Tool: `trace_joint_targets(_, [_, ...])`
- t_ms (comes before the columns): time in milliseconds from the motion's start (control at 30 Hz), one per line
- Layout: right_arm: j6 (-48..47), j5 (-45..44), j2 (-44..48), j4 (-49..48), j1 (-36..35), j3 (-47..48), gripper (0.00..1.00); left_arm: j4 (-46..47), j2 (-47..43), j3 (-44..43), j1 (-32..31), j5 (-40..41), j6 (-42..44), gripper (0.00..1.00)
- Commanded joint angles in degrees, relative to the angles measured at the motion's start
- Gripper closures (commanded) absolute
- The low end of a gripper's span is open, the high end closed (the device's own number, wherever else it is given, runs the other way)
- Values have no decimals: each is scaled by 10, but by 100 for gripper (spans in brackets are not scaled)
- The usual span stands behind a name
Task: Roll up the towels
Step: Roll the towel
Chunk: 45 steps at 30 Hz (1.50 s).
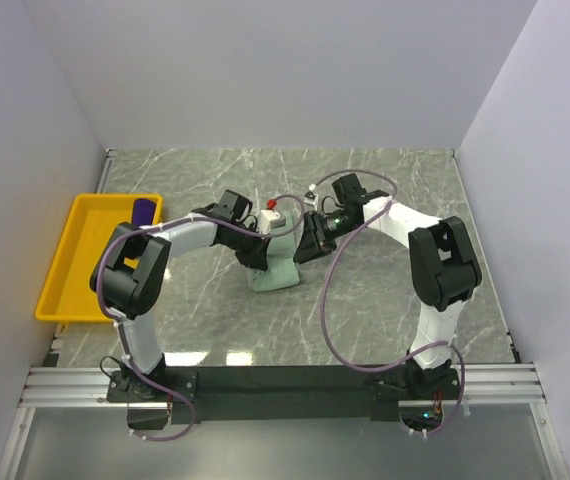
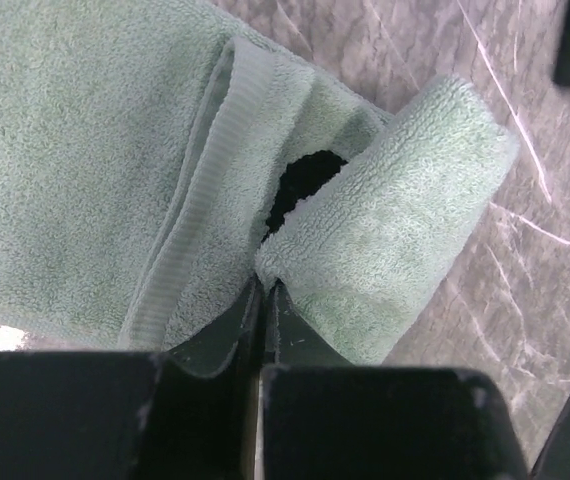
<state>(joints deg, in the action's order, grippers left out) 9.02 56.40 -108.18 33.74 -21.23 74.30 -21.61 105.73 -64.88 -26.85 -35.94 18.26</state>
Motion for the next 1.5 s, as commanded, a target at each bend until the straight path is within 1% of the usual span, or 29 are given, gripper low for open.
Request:
trace_joint_targets(0, [49,71,27,-60,-8,-16,65,-27,14,-15,5,3,-15,94])
trace_joint_targets(67, [65,88,29,-83,-9,-22,68,-27,14,-13,7,5,-19,93])
trace_joint_targets(167, [112,97,25,-126,-14,-51,69,-21,9,-7,9,5,-25,92])
trace_joint_targets(200, [119,91,18,-128,-21,-52,68,-18,8,-5,9,4,-29,92])
trace_joint_targets(267, [124,76,-4,-131,-30,-48,71,-12,6,2,9,5,-32,91])
trace_joint_targets(333, [124,22,-19,-133,-39,-43,72,-2,4,8,9,7,-37,89])
trace_joint_targets(367, [123,-3,-24,-133,-39,-42,72,4,-2,17,9,9,-38,85])
trace_joint_targets(400, [116,-19,-27,-138,-40,-43,72,12,-6,22,10,10,-40,83])
trace_joint_targets(433, [117,-62,-34,-140,-39,-46,73,27,-12,28,10,14,-41,82])
trace_joint_targets(500, [116,-74,-42,-141,-40,-50,73,31,-25,40,10,16,-39,78])
trace_joint_targets(533, [114,-95,-48,-135,-41,-50,74,30,-29,41,10,19,-36,77])
trace_joint_targets(633, [106,-108,-56,-129,-45,-55,74,26,-49,54,14,23,-20,70])
trace_joint_targets(700, [96,-117,-63,-119,-52,-48,74,29,-75,68,19,26,-10,64])
trace_joint_targets(733, [94,-124,-69,-116,-53,-46,74,30,-88,82,24,22,-4,59])
trace_joint_targets(833, [87,-138,-78,-103,-63,-39,73,38,-147,106,23,21,29,54])
trace_joint_targets(900, [84,-149,-82,-99,-68,-35,73,45,-189,127,23,25,53,48])
trace_joint_targets(933, [84,-153,-83,-96,-72,-34,73,48,-202,134,19,30,60,42])
trace_joint_targets(967, [81,-154,-84,-93,-72,-29,72,49,-222,146,15,37,67,38])
trace_joint_targets(1000, [82,-161,-84,-90,-73,-28,72,47,-230,150,9,49,86,37])
trace_joint_targets(1100, [83,-165,-88,-83,-76,-21,71,59,-263,180,-40,95,118,35])
trace_joint_targets(1133, [82,-169,-91,-78,-78,-19,70,79,-271,191,-76,136,125,35])
trace_joint_targets(1200, [82,-169,-94,-74,-79,-10,70,103,-293,224,-110,171,144,34])
trace_joint_targets(1233, [83,-168,-97,-72,-79,-8,69,131,-296,235,-141,201,149,31])
trace_joint_targets(1333, [86,-163,-102,-69,-81,-5,69,157,-287,252,-178,231,163,31])
trace_joint_targets(1467, [92,-159,-105,-71,-83,-3,68,204,-254,251,-197,266,190,30])
